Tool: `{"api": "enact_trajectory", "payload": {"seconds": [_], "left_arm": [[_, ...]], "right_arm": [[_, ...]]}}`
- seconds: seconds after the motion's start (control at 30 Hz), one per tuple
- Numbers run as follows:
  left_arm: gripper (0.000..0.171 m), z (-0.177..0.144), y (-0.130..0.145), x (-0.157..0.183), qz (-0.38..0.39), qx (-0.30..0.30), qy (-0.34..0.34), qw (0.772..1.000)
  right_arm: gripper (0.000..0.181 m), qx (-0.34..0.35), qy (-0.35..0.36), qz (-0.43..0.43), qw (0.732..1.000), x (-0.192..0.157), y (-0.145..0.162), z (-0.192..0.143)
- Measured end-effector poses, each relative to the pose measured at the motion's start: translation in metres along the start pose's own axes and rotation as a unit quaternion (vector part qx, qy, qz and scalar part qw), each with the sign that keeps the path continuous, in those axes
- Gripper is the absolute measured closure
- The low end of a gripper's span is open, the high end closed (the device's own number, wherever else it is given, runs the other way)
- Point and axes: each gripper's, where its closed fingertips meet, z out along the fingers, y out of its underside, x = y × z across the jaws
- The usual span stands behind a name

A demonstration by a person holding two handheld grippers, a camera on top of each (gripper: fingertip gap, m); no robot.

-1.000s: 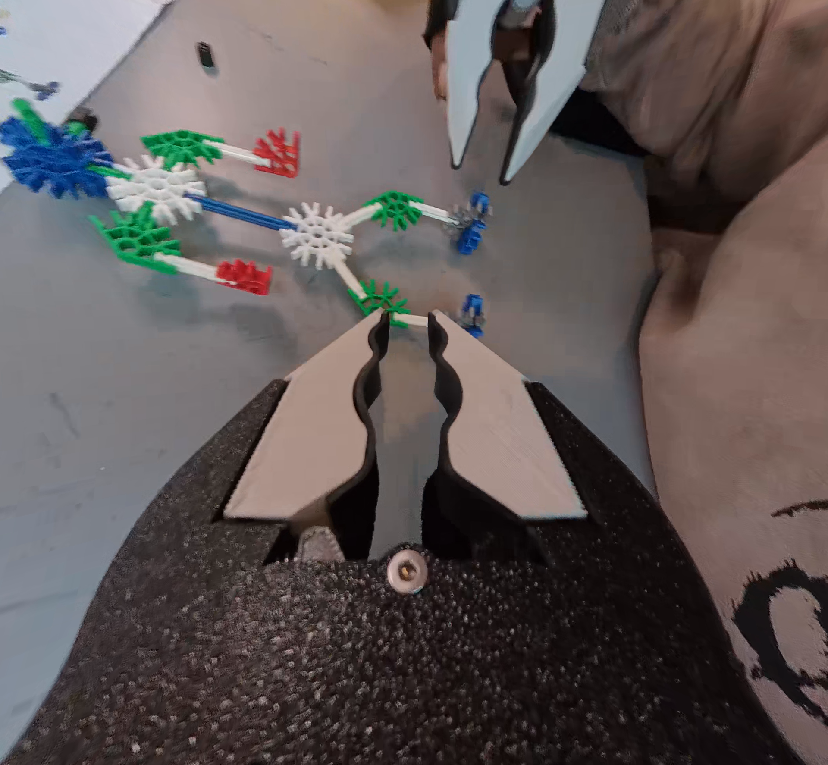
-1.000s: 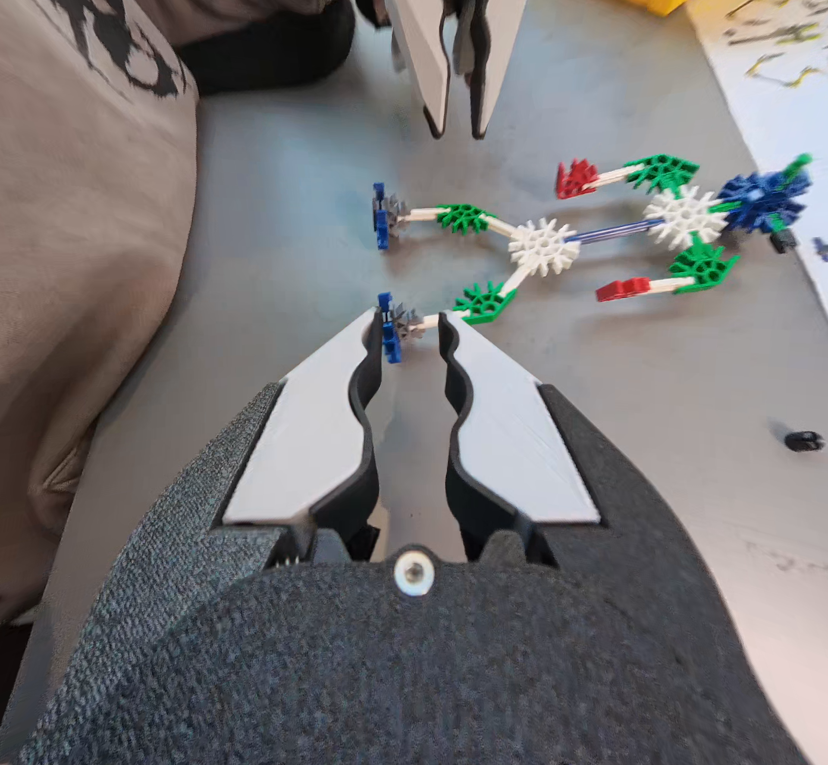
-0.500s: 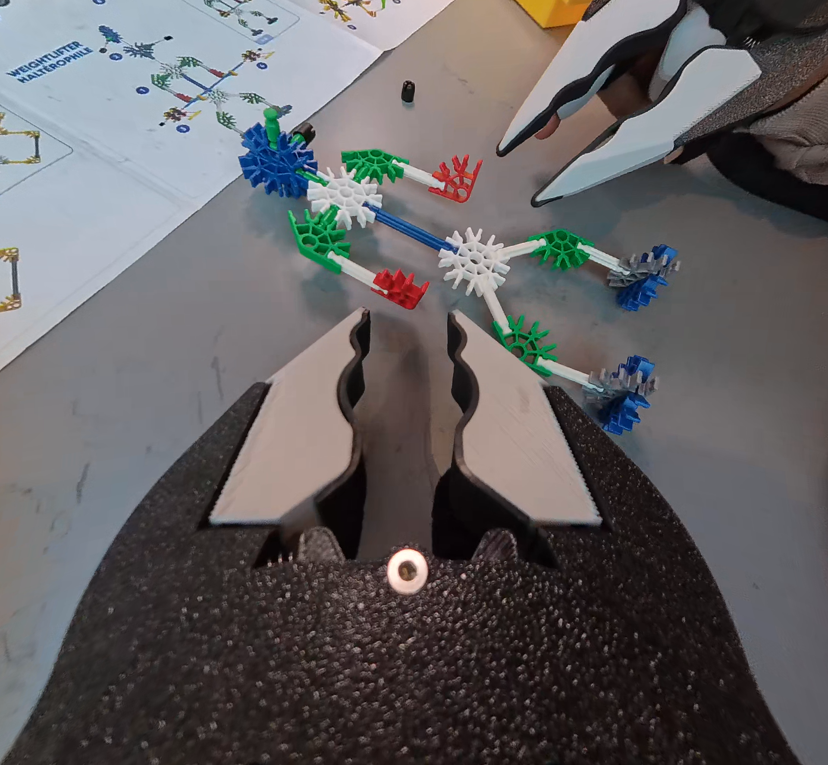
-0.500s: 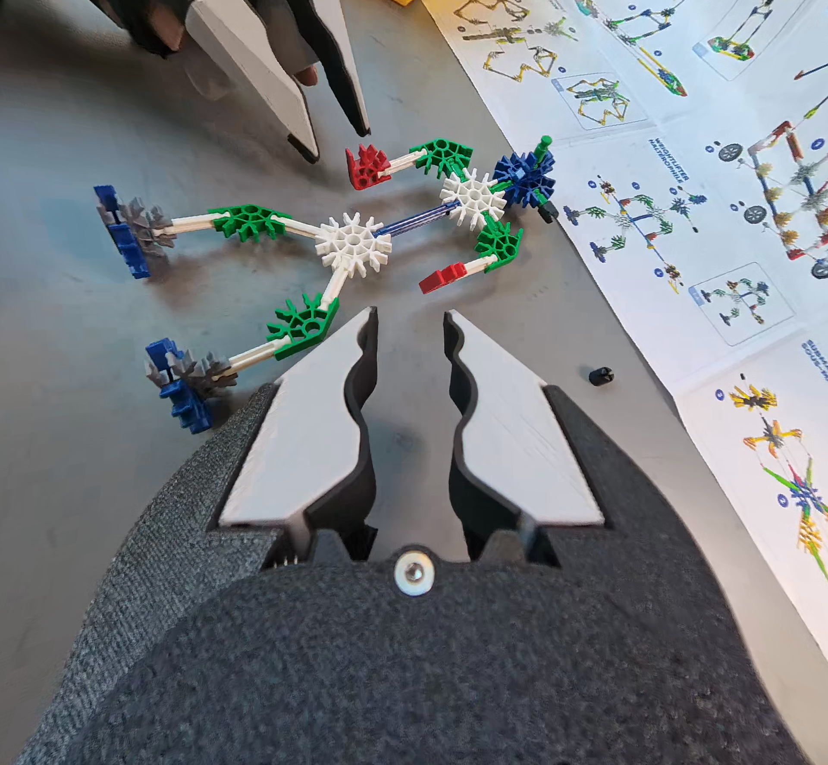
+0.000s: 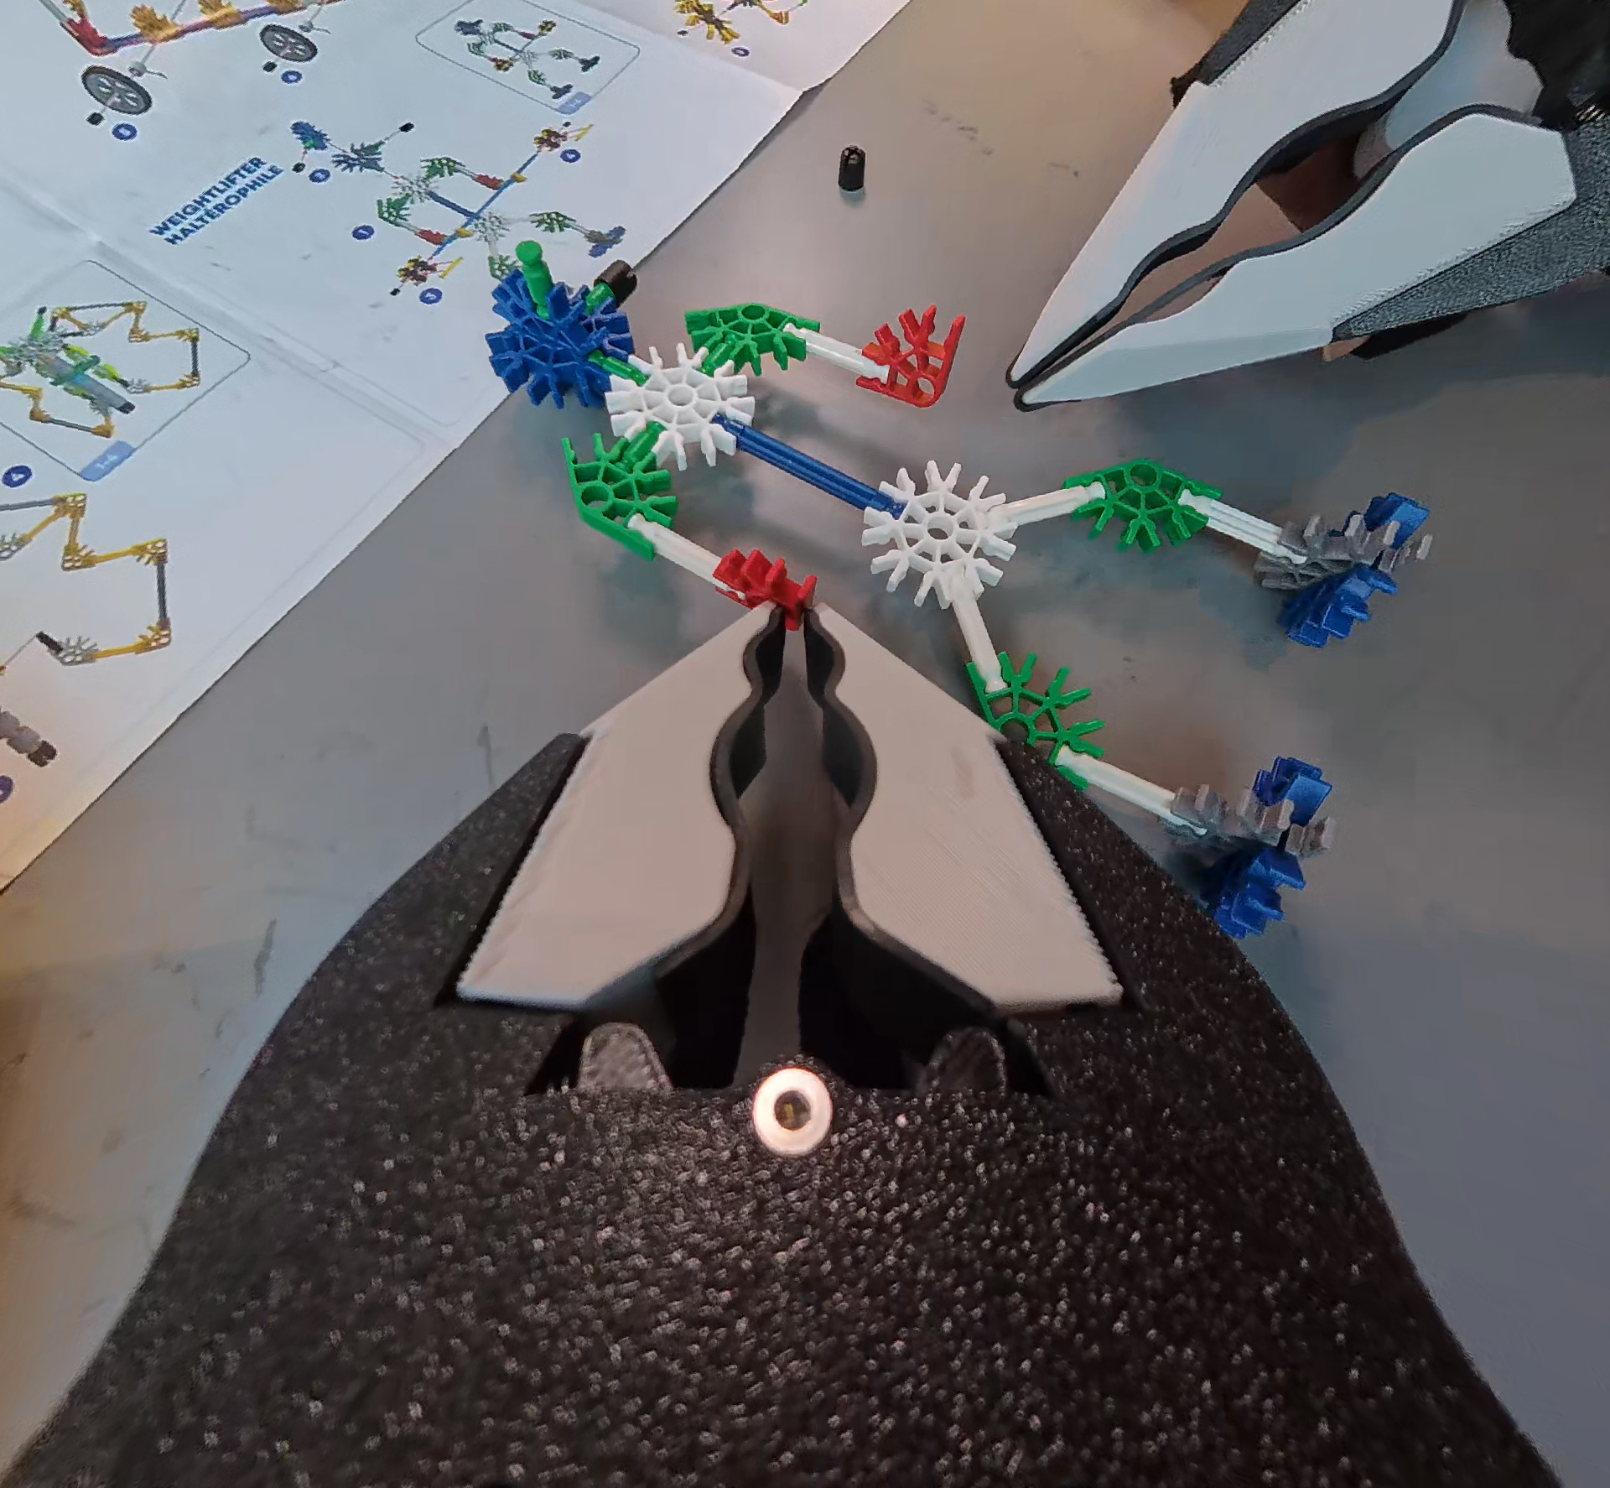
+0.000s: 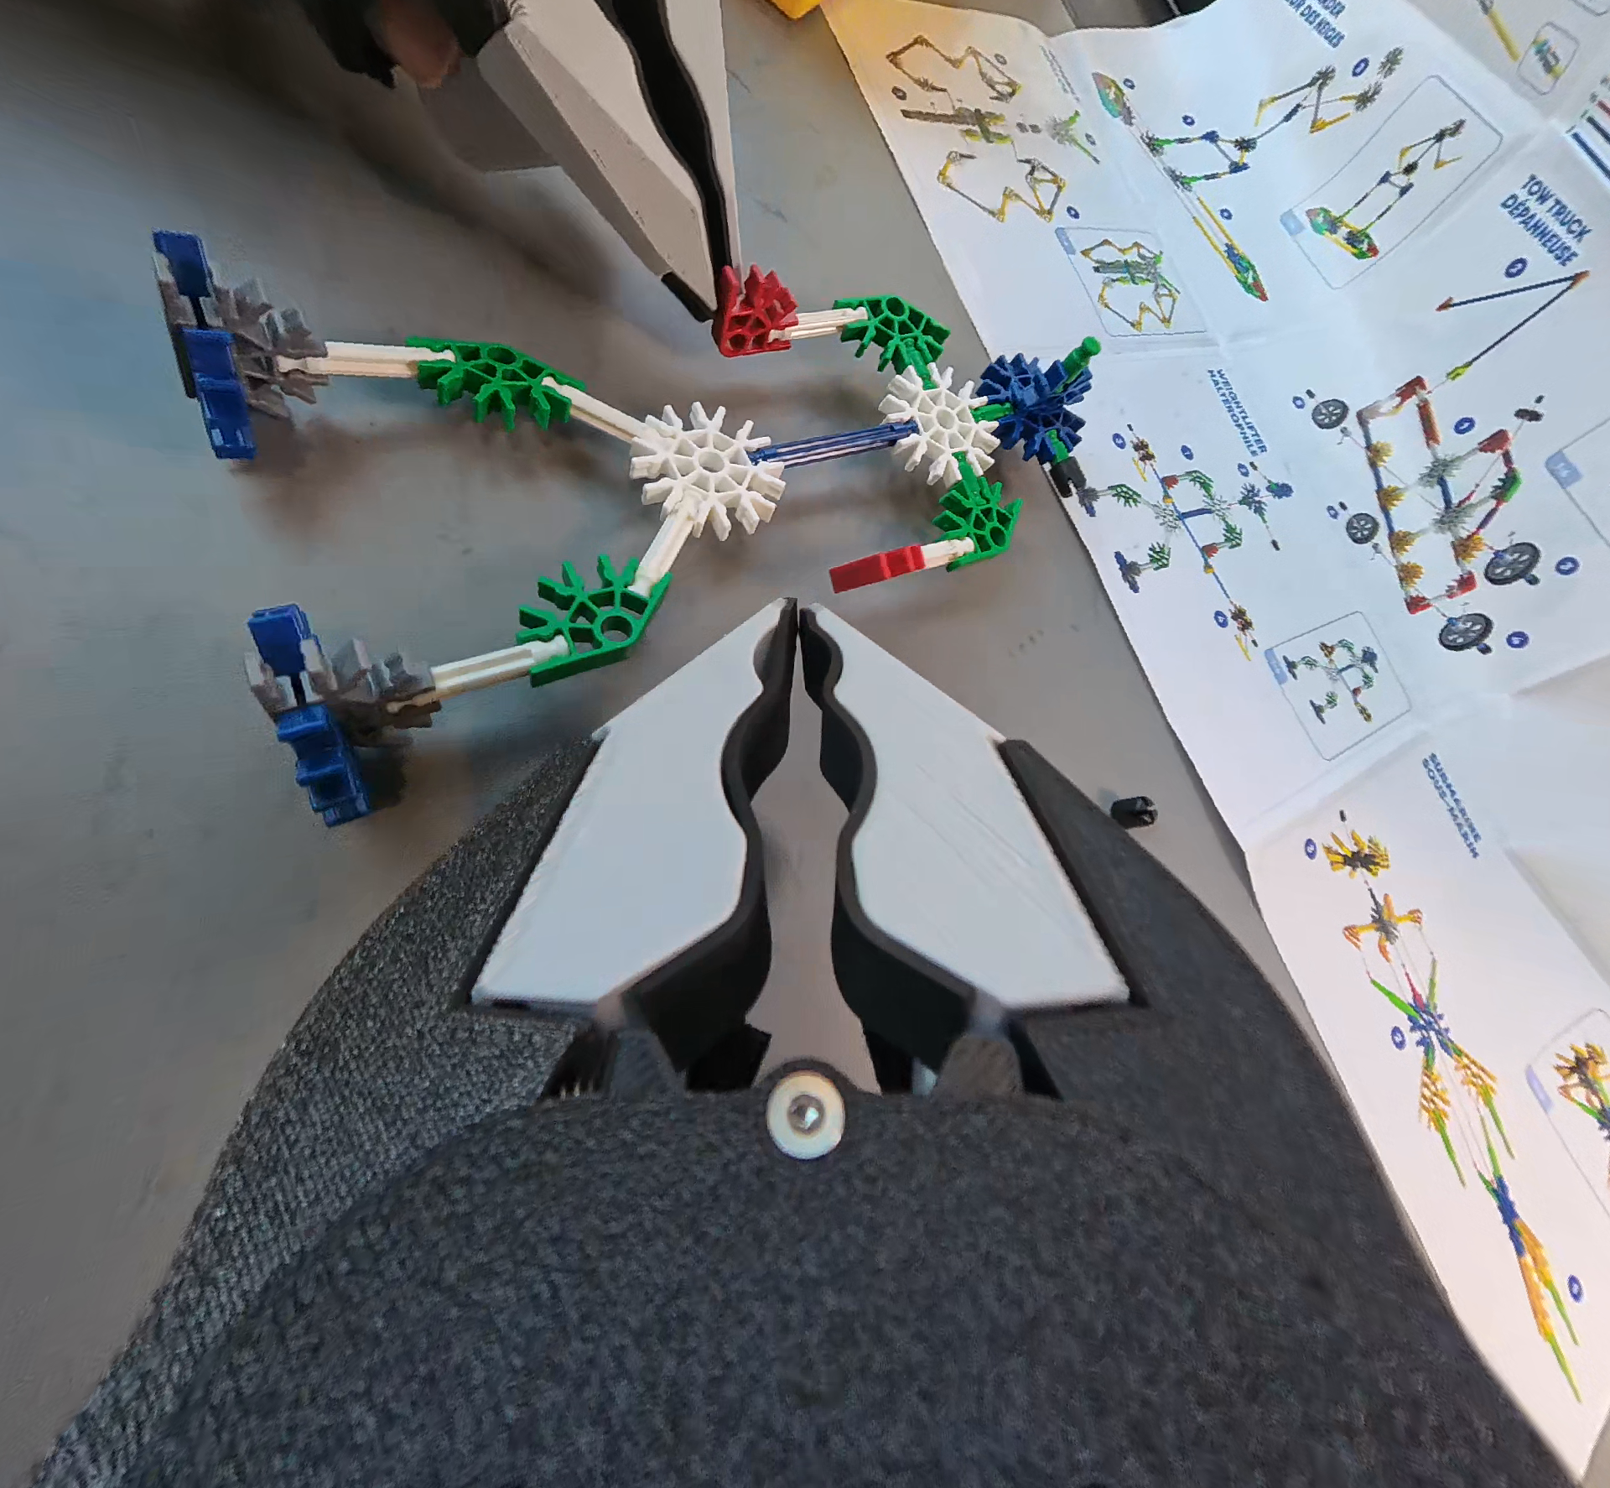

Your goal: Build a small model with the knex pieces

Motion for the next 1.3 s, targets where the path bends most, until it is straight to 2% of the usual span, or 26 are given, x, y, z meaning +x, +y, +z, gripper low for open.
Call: {"api": "enact_trajectory", "payload": {"seconds": [0.23,0.43,0.57,0.63,0.73,0.8,0.97,1.07,1.2,1.3], "left_arm": [[0.168,-0.008,0.000,-0.015,-0.013,0.014,-0.021,1.000],[0.145,-0.024,-0.025,-0.018,-0.021,0.093,-0.017,0.995],[0.118,-0.034,-0.041,-0.028,-0.008,0.151,-0.052,0.987],[0.114,-0.039,-0.050,-0.030,-0.002,0.182,-0.064,0.981],[0.116,-0.043,-0.061,-0.029,0.001,0.216,-0.065,0.974],[0.126,-0.045,-0.063,-0.033,-0.003,0.225,-0.080,0.971],[0.135,-0.043,-0.056,-0.040,-0.032,0.210,-0.085,0.974],[0.139,-0.043,-0.052,-0.043,-0.052,0.201,-0.077,0.975],[0.142,-0.045,-0.043,-0.050,-0.071,0.197,-0.079,0.975],[0.141,-0.044,-0.044,-0.052,-0.074,0.196,-0.084,0.974]], "right_arm": [[0.171,0.064,0.049,0.085,0.993,0.036,-0.010,-0.018],[0.167,0.094,0.073,0.135,0.984,0.056,-0.011,-0.028],[0.156,0.091,0.089,0.151,0.980,0.067,-0.009,-0.026],[0.151,0.100,0.107,0.155,0.977,0.080,-0.011,-0.024],[0.152,0.114,0.110,0.176,0.972,0.099,-0.014,-0.016],[0.157,0.111,0.107,0.188,0.970,0.113,-0.013,-0.009],[0.170,0.051,0.096,0.172,0.979,0.148,-0.014,0.016],[0.175,0.046,0.073,0.174,0.981,0.166,-0.026,0.036],[0.180,0.016,0.032,0.159,0.987,0.170,-0.030,0.063],[0.180,0.001,0.025,0.153,0.988,0.165,-0.018,0.074]]}}
